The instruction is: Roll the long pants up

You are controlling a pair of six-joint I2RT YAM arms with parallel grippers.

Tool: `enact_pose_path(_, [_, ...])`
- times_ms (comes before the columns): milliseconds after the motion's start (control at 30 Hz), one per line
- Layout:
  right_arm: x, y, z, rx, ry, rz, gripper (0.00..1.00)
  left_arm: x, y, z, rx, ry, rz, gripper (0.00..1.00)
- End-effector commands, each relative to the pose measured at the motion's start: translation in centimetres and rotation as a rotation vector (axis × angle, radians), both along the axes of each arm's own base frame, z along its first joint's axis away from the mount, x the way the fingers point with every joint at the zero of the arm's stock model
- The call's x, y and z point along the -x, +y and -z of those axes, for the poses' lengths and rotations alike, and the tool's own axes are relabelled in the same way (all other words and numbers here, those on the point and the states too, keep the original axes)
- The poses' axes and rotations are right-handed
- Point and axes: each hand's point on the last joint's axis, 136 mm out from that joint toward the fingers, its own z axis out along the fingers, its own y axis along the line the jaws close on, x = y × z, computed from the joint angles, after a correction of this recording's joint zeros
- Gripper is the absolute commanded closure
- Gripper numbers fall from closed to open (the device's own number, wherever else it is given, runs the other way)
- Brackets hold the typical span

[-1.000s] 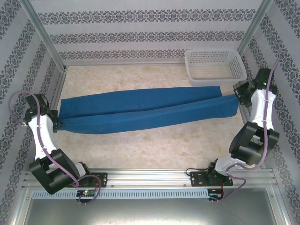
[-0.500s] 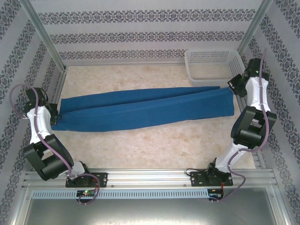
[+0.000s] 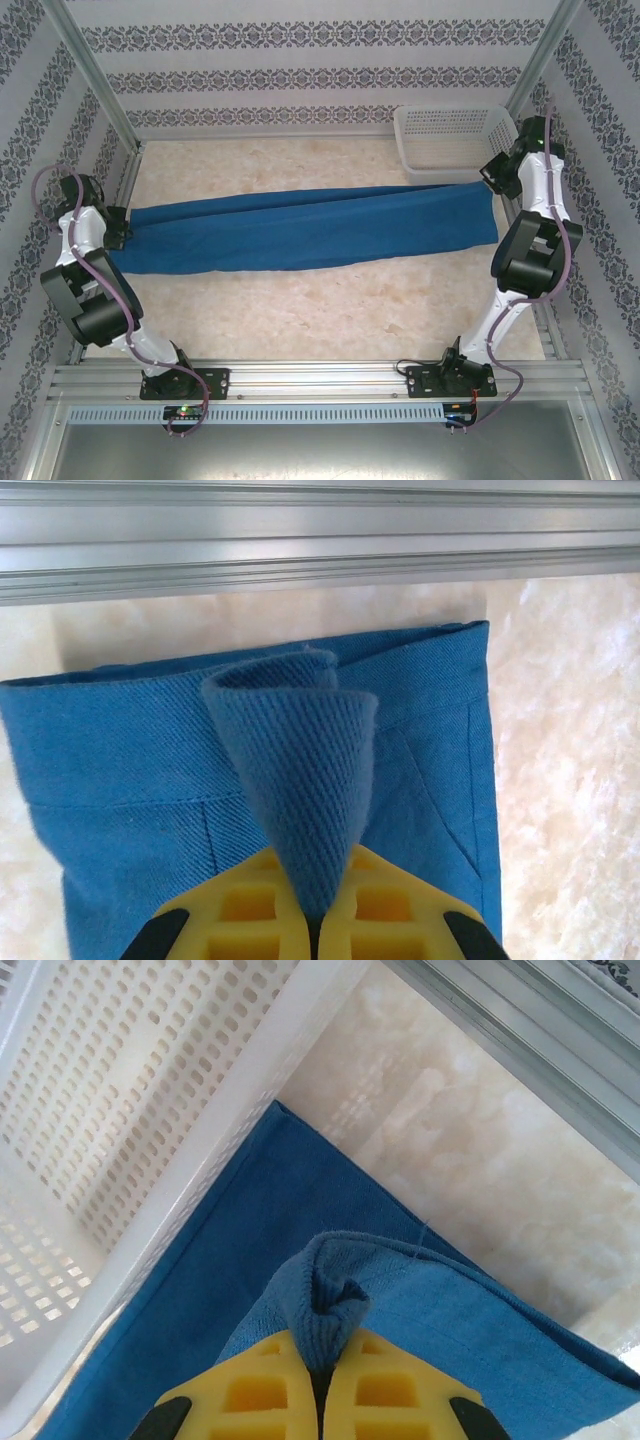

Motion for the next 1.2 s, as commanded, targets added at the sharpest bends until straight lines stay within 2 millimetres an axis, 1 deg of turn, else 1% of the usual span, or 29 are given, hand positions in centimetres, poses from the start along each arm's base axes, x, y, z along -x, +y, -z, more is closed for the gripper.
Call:
enact_pose_path(0, [-1.5,-4.5,-1.0,0.172,-0.041,0.073,1.00,-3.0,4.2,-3.0,-0.168,-0.112,-0.027,1.00])
enact_pose_path(233, [-2.6,-4.4,0.3,0.179,-0.021,0.055,1.00,-4.8,4.4,-2.8,-0.169,-0.112,-0.001,1.00])
enact_pose_path(533, [-4.9,-4.5,0.1,0.208,-0.027,0.018,1.00,-6.2,4.5,-2.2,-0.167,-0.103,0.022,1.00])
enact_pose_path(700, [-5.3,-4.6,0.7,0.221,-0.009,0.010,1.00,-6.6,4.3,-1.7,-0.164,-0.108,0.032,0.99])
enact_pose_path(733, [-5.4,-4.5,0.8,0.222,-0.006,0.006,1.00,-6.8,4.3,-1.7,-0.166,-0.115,0.036,0.88])
enact_pose_path(767, [-5.3,-4.6,1.0,0.223,0.001,0.007,1.00,-7.0,4.3,-1.9,-0.168,-0.129,0.043,0.64])
enact_pose_path(800, [-5.1,-4.6,1.2,0.226,0.011,0.006,0.83,-7.2,4.2,-2.1,-0.171,-0.144,0.051,0.16])
enact_pose_path(833, [-4.9,-4.7,1.3,0.230,0.023,0.007,0.54,-7.3,4.1,-2.3,-0.170,-0.153,0.059,0.00])
enact_pose_path(867, [-4.7,-4.7,1.3,0.233,0.033,0.006,0.30,-7.4,4.0,-2.4,-0.169,-0.157,0.064,0.00])
enact_pose_path(900, [-4.4,-4.7,1.2,0.239,0.043,0.004,0.16,-7.4,4.0,-2.6,-0.169,-0.155,0.068,0.00])
enact_pose_path(1000, [-3.7,-5.0,0.1,0.269,0.053,0.000,0.03,-7.2,3.9,-3.4,-0.173,-0.150,0.077,0.00])
enact_pose_path(1067, [-3.2,-4.9,-1.3,0.291,0.029,0.000,0.02,-7.0,3.7,-4.1,-0.177,-0.155,0.080,0.00])
enact_pose_path(1100, [-3.0,-4.7,-2.0,0.295,0.010,-0.002,0.04,-6.9,3.6,-4.3,-0.176,-0.160,0.082,0.02])
enact_pose_path(1133, [-2.6,-4.2,-2.5,0.290,-0.006,-0.014,0.11,-6.7,3.3,-4.6,-0.173,-0.164,0.084,0.18])
enact_pose_path(1167, [-2.2,-3.5,-3.0,0.277,-0.027,-0.027,0.32,-6.5,3.1,-4.7,-0.170,-0.166,0.084,0.42])
